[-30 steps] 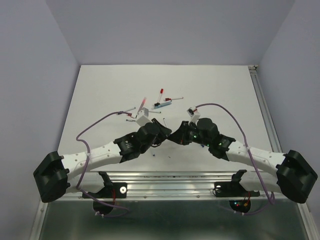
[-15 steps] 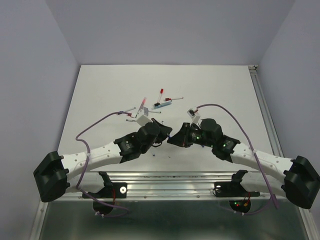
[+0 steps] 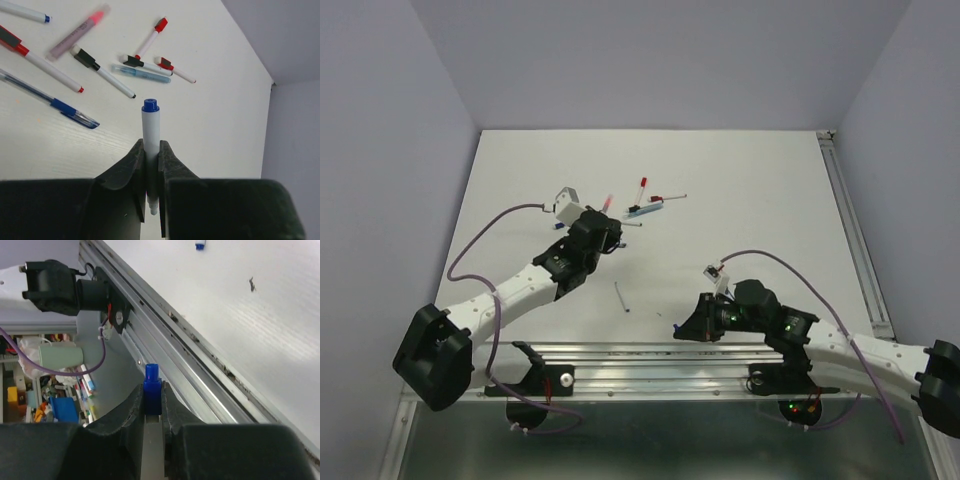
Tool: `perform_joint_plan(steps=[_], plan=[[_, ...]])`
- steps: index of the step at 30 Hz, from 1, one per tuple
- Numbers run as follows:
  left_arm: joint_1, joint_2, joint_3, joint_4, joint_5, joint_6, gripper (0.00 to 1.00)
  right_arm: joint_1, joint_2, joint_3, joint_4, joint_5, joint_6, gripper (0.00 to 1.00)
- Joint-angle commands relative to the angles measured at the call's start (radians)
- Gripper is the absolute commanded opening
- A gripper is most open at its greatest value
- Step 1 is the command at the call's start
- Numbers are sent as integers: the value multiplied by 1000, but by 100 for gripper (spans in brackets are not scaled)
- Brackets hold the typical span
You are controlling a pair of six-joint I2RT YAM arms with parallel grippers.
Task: Open the pen caps
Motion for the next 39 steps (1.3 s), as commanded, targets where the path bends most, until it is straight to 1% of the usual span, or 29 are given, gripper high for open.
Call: perform_joint_plan(steps=[1, 3, 4, 5, 6, 7, 8, 9, 10, 11, 12, 14, 15, 16, 17, 18, 20, 22, 24, 29, 30, 35, 39], plan=[[26, -13, 52, 34, 9, 142, 0, 16, -116, -36, -49, 67, 53, 1], [28, -12, 53, 11, 64, 148, 0, 15, -130, -13, -125, 137, 45, 1], [28, -9, 55, -22, 107, 157, 0, 15, -127, 16, -192, 193, 42, 1], [28, -4, 55, -50, 108, 157, 0, 16, -118, 41, -229, 230, 35, 1], [28, -1, 53, -82, 150, 159, 0, 15, -106, 64, -264, 265, 27, 1], [26, 3, 52, -148, 172, 160, 0, 15, -93, 117, -333, 353, 19, 1], [26, 3, 44, -174, 199, 165, 0, 15, -73, 144, -363, 400, 12, 1], [23, -9, 17, -200, 247, 161, 0, 15, -35, 168, -387, 434, -19, 2], [22, -18, -2, -240, 265, 160, 0, 13, -9, 200, -413, 466, -30, 3], [16, -33, -43, -263, 278, 153, 0, 15, 14, 254, -464, 530, -40, 4], [14, -50, -63, -291, 279, 144, 0, 13, 63, 283, -481, 558, -48, 4], [12, -113, -127, -360, 290, 116, 0, 10, 100, 337, -509, 645, -71, 6], [6, -160, -152, -384, 311, 101, 0, 4, 135, 348, -507, 661, -95, 7], [8, -185, -174, -392, 327, 93, 0, -10, 151, 357, -504, 669, -108, 7], [6, -206, -218, -403, 353, 81, 0, -52, 167, 365, -501, 675, -112, 7], [6, -228, -238, -411, 362, 70, 3, -74, 183, 371, -499, 667, -132, 7], [6, -277, -272, -435, 382, 38, 5, -140, 227, 372, -489, 638, -148, 8], [5, -303, -306, -438, 411, 24, 8, -169, 259, 365, -472, 607, -168, 8], [5, -308, -330, -435, 419, 16, 10, -172, 276, 354, -460, 598, -169, 8], [5, -267, -317, -429, 439, 30, 10, -172, 312, 313, -452, 569, -169, 11], [5, -260, -315, -423, 469, 44, 10, -172, 318, 310, -455, 569, -166, 12], [2, -210, -317, -403, 482, 58, 11, -172, 350, 290, -484, 626, -159, 15], [-14, -168, -320, -359, 494, 55, 11, -172, 395, 291, -492, 638, -152, 16]])
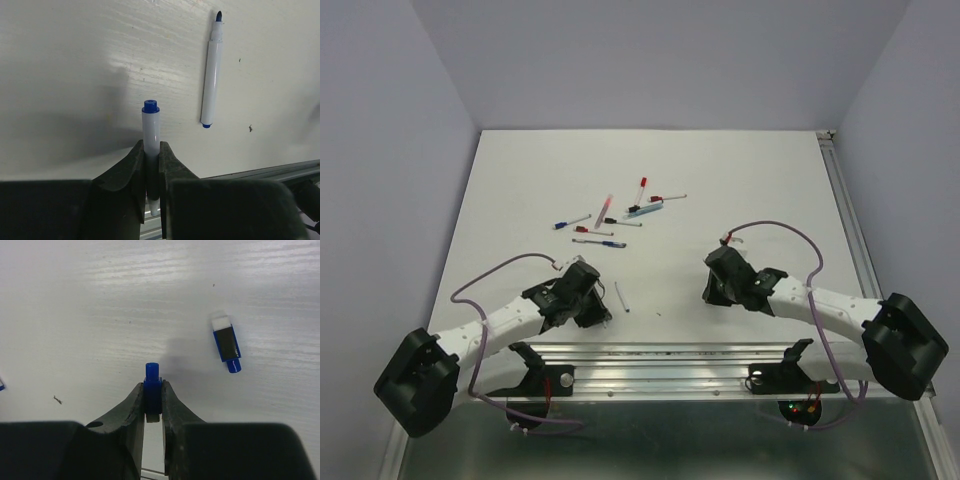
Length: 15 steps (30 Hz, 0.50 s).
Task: Open the pen caps
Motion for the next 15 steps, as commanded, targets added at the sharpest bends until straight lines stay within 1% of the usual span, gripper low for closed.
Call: perform_joint_plan(steps=[1, 3, 4, 9, 10, 11, 12, 14, 15], plan=[[-20, 30, 6, 53, 18, 11, 11, -1, 35, -18, -18, 49, 1, 16], [-26, 44, 12, 61, 13, 10, 11, -1, 43, -17, -29, 67, 14, 17], [-29, 61, 15, 67, 13, 11, 11, -1, 47, -17, -35, 78, 17, 19], [-31, 106, 41, 70, 16, 37, 26, -1, 47, -18, -70, 106, 33, 24], [-32, 112, 43, 68, 15, 37, 26, -1, 44, -18, -76, 109, 37, 25], [-32, 115, 46, 68, 16, 37, 26, -1, 41, -21, -84, 115, 40, 28], [-34, 115, 47, 70, 15, 39, 29, -1, 35, -24, -90, 122, 44, 29], [-34, 113, 47, 67, 16, 40, 29, -1, 29, -30, -92, 126, 47, 31], [-34, 112, 47, 67, 16, 39, 32, -1, 23, -35, -92, 124, 49, 31]])
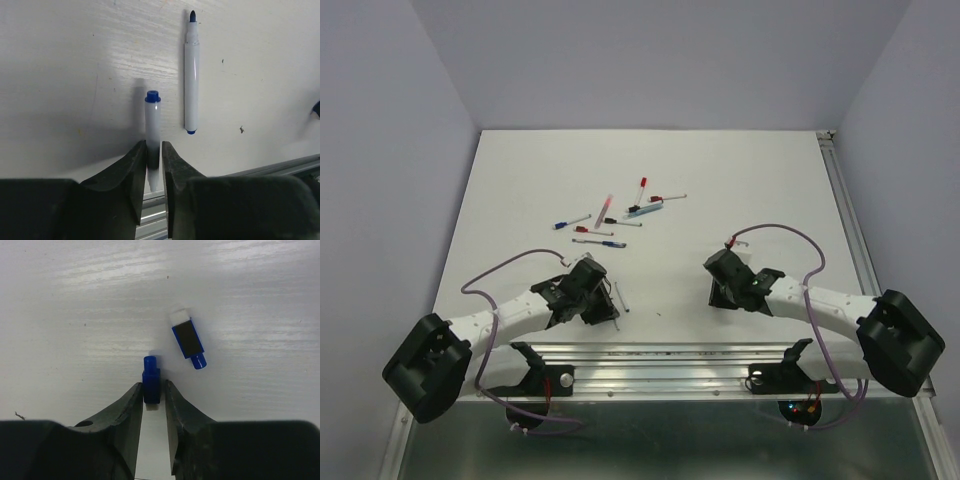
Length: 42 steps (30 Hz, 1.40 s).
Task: Open the pen caps
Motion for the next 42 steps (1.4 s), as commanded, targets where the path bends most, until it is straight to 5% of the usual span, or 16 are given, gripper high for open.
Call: perform_joint_plan(steps=[1, 9, 12, 17, 20, 21, 22, 29, 42], plan=[[-9, 3, 22, -21, -6, 23, 32, -1, -28, -34, -29, 51, 23, 32], [-12, -20, 40, -41, -10, 33, 46, -1, -36, -28, -44, 59, 25, 37], [-12, -59, 61, -76, -27, 46, 58, -1, -65, -16, -54, 55, 17, 51], [-12, -109, 124, -133, -79, 71, 70, -2, -131, 12, -51, 33, -23, 62], [-12, -129, 184, -170, -139, 91, 84, -1, -182, 29, -43, -7, -55, 75], [-12, -131, 215, -179, -183, 97, 99, -1, -205, 44, -46, -23, -69, 84], [-11, -123, 230, -199, -206, 111, 99, -1, -217, 50, -47, -27, -75, 100], [61, 15, 379, -252, -381, 88, 99, -1, -343, 70, -26, -40, -113, 100], [238, 371, 552, -182, -382, 79, 99, -1, -387, 20, -28, 5, -132, 100]])
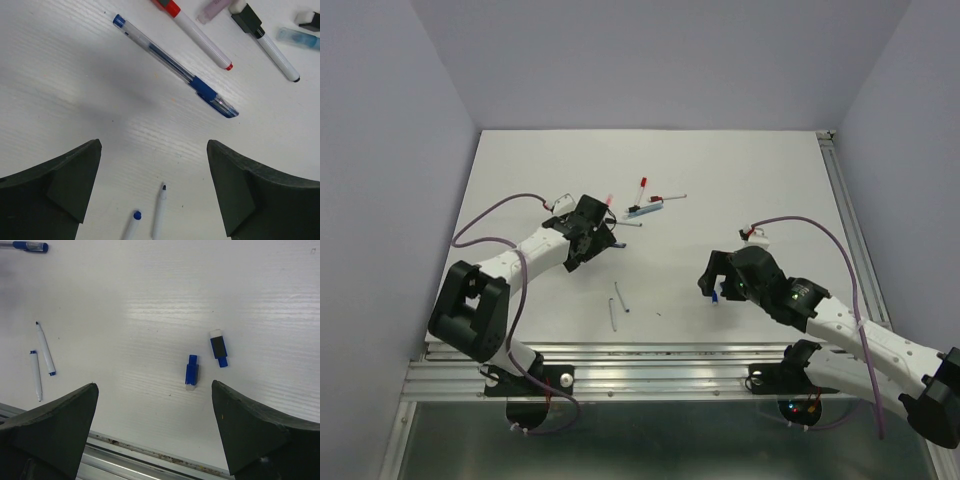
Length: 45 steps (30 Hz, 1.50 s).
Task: Open the pen caps
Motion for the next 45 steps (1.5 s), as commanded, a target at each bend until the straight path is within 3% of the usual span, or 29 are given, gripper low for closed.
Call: perform_joint_plan(steps=[1, 10, 27, 36, 45], plan=[[11, 80, 84, 27, -42, -22, 99, -1, 2, 4, 35, 33, -15, 100], [8, 227, 170, 42, 23, -11, 98, -1, -1, -20, 65, 38, -34, 100], [-12, 318, 222, 27, 11, -43, 98, -1, 16, -42, 104, 17, -44, 100], [-12, 450, 388, -206, -52, -200, 98, -1, 41, -37, 108, 20, -40, 100], [-15, 489, 409, -277, -81, -237, 84, -1, 13, -31, 118, 24, -55, 100]])
